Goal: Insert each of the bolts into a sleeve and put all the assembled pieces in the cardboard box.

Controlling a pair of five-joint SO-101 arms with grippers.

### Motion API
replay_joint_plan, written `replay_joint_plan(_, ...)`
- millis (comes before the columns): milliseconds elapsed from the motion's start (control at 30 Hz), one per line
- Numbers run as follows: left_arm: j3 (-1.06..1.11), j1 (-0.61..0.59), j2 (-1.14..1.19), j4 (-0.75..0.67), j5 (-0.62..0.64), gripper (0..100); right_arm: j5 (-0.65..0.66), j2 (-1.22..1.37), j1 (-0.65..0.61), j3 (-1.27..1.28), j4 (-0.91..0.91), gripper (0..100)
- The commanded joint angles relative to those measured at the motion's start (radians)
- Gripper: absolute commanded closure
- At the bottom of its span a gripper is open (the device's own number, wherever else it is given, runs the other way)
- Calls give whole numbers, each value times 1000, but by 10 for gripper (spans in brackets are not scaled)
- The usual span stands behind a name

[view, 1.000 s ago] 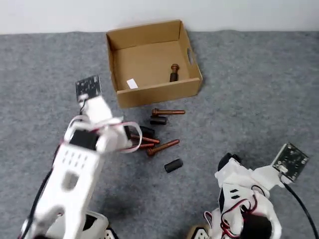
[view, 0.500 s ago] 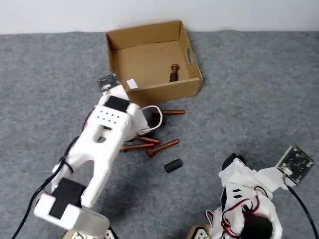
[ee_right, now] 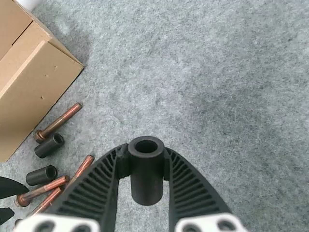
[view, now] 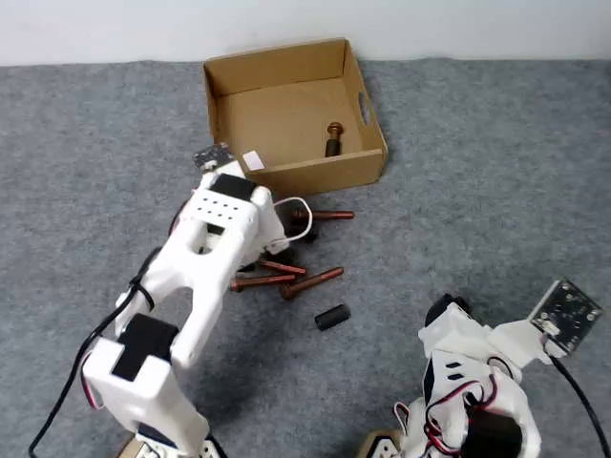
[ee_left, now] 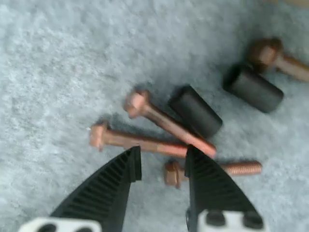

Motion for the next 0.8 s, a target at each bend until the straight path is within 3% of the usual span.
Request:
replay_joint_plan(0, -53, -23, 29, 5, 3, 846, 14, -4, 8, -5, -1, 991)
replay_joint_plan(767, -255, -29, 368, 12, 8, 855, 12, -4, 8, -5, -1, 991)
